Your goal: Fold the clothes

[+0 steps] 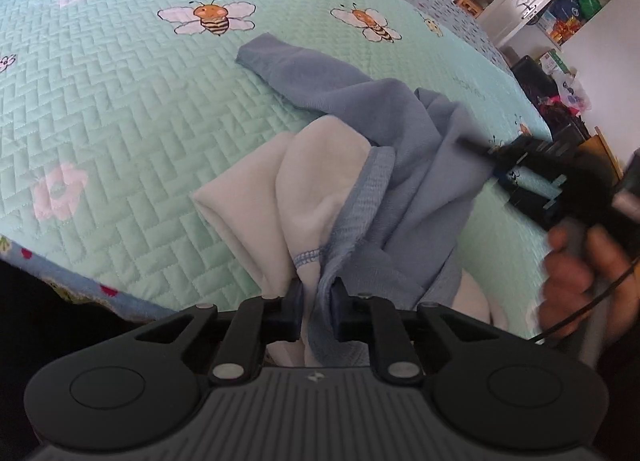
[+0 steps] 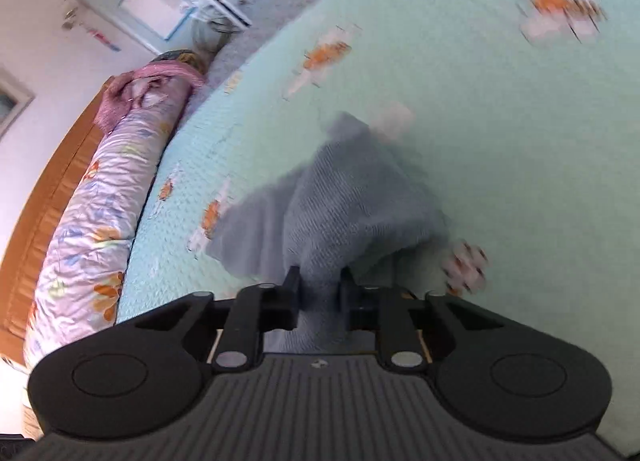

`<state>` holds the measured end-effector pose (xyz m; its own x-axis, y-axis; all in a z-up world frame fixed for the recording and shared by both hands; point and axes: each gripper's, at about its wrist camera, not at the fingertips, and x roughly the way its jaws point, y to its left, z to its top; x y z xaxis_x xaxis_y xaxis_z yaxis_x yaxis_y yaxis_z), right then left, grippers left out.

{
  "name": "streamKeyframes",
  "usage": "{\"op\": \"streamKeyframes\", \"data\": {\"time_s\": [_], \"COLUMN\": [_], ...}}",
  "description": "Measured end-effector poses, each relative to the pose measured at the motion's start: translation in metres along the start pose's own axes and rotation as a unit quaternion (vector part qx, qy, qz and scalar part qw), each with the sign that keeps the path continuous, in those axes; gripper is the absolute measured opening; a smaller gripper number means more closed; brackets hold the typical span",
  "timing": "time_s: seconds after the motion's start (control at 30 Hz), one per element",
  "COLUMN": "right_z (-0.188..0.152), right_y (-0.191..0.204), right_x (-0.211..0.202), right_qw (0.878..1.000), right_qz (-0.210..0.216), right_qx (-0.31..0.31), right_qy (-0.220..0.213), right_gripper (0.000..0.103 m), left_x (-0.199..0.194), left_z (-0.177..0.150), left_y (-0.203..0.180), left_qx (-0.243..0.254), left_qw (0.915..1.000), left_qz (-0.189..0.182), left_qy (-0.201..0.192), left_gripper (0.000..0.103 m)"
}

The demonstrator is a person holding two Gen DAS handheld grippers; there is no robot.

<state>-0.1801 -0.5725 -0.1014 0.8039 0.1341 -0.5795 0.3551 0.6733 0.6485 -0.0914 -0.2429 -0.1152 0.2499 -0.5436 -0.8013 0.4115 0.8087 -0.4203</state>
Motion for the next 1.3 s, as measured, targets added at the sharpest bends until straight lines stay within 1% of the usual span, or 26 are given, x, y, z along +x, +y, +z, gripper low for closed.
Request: {"op": "streamKeyframes", "data": {"time_s": [0.03, 0.13, 0.2, 0.27, 0.3, 0.33, 0.4, 0.47, 0.5, 0.53, 0.57, 0.6, 0.63, 0.7, 0.73, 0.8, 0.83, 0.87, 0.9, 0.93, 1.0, 1.03, 1.07, 1.1, 1.2, 1.3], "right_z": [0.007, 0.049, 0.068, 0.074, 0.072, 0.066, 0.047, 0.025, 0.012, 0.003, -0.005, -0.012, -0.020, -0.035, -0.038, -0.035, -0.033, -0.029, -0.024, -0.020, -0.008, -0.003, 0.003, 0.010, 0.030, 0.038], "right_y": [0.010, 0.024, 0.027, 0.024, 0.020, 0.011, -0.010, -0.029, -0.037, -0.038, -0.037, -0.035, -0.033, -0.030, -0.026, -0.014, -0.010, -0.006, -0.002, 0.001, 0.007, 0.009, 0.009, 0.009, 0.008, 0.008], "right_x": [-0.009, -0.036, -0.063, -0.086, -0.092, -0.095, -0.090, -0.080, -0.072, -0.063, -0.054, -0.044, -0.034, -0.015, -0.007, 0.007, 0.014, 0.019, 0.024, 0.028, 0.022, 0.014, 0.003, -0.008, -0.053, -0.099], "right_qw": [1.000, 0.994, 0.988, 0.984, 0.983, 0.983, 0.988, 0.992, 0.994, 0.995, 0.996, 0.997, 0.997, 0.997, 0.998, 0.998, 0.999, 0.999, 0.998, 0.998, 0.998, 0.998, 0.996, 0.994, 0.985, 0.971], "right_qz": [0.009, 0.052, 0.062, 0.045, 0.034, 0.026, 0.010, -0.006, -0.014, -0.018, -0.020, -0.022, -0.024, -0.029, -0.027, -0.024, -0.022, -0.027, -0.034, -0.042, -0.026, -0.015, 0.000, 0.017, 0.061, 0.086], "right_qx": [-0.006, 0.017, 0.019, 0.002, -0.001, 0.008, 0.029, 0.049, 0.060, 0.063, 0.064, 0.065, 0.065, 0.066, 0.062, 0.051, 0.049, 0.046, 0.043, 0.039, 0.044, 0.048, 0.052, 0.056, 0.063, 0.052], "right_qy": [-0.016, -0.089, -0.137, -0.172, -0.181, -0.180, -0.150, -0.114, -0.094, -0.077, -0.061, -0.045, -0.029, 0.004, 0.009, 0.006, 0.004, 0.000, -0.005, -0.011, -0.033, -0.050, -0.070, -0.090, -0.150, -0.217], "right_gripper": [0.013, 0.006, 0.006, 0.006, 0.006, 0.007, 0.014, 0.026, 0.036, 0.043, 0.046, 0.053, 0.055, 0.055, 0.055, 0.055, 0.053, 0.047, 0.025, 0.014, 0.011, 0.010, 0.010, 0.009, 0.008, 0.008], "left_x": [-0.002, -0.013, -0.021, -0.028, -0.030, -0.029, -0.017, 0.000, 0.006, 0.011, 0.013, 0.014, 0.011, 0.005, 0.001, 0.000, 0.006, 0.012, 0.023, 0.031, 0.041, 0.041, 0.042, 0.042, 0.031, 0.006], "left_z": [0.004, 0.017, 0.027, 0.033, 0.035, 0.035, 0.030, 0.021, 0.016, 0.012, 0.008, 0.007, 0.007, 0.010, 0.011, 0.014, 0.017, 0.020, 0.021, 0.021, 0.020, 0.021, 0.023, 0.025, 0.033, 0.043], "left_y": [-0.001, -0.008, -0.012, -0.014, -0.013, -0.011, -0.002, 0.008, 0.012, 0.014, 0.016, 0.016, 0.014, 0.005, 0.000, -0.010, -0.016, -0.021, -0.023, -0.024, -0.022, -0.020, -0.018, -0.016, -0.014, -0.018], "left_qx": [0.001, 0.003, 0.003, 0.007, 0.008, 0.004, -0.013, -0.031, -0.036, -0.040, -0.044, -0.047, -0.043, -0.023, -0.012, 0.014, 0.026, 0.038, 0.052, 0.056, 0.040, 0.031, 0.022, 0.014, 0.007, 0.004], "left_qw": [1.0000, 0.9993, 0.9978, 0.9962, 0.9955, 0.9958, 0.9976, 0.9989, 0.9990, 0.9990, 0.9989, 0.9988, 0.9989, 0.9994, 0.9996, 0.9997, 0.9996, 0.9992, 0.9985, 0.9981, 0.9989, 0.9993, 0.9995, 0.9995, 0.9985, 0.9931], "left_qz": [-0.002, -0.020, -0.035, -0.043, -0.043, -0.040, -0.033, -0.028, -0.025, -0.020, -0.016, -0.017, -0.020, -0.026, -0.025, -0.017, -0.004, 0.007, 0.012, 0.012, -0.001, -0.010, -0.019, -0.027, -0.026, -0.066], "left_qy": [-0.005, -0.033, -0.055, -0.076, -0.084, -0.083, -0.059, -0.024, -0.012, -0.005, 0.000, 0.004, 0.005, 0.000, -0.007, -0.015, -0.009, -0.002, 0.011, 0.020, 0.025, 0.019, 0.013, 0.006, -0.047, -0.097], "left_gripper": [0.013, 0.013, 0.013, 0.013, 0.013, 0.014, 0.014, 0.015, 0.015, 0.016, 0.017, 0.017, 0.018, 0.019, 0.023, 0.035, 0.043, 0.049, 0.050, 0.049, 0.042, 0.031, 0.023, 0.022, 0.020, 0.021]}}
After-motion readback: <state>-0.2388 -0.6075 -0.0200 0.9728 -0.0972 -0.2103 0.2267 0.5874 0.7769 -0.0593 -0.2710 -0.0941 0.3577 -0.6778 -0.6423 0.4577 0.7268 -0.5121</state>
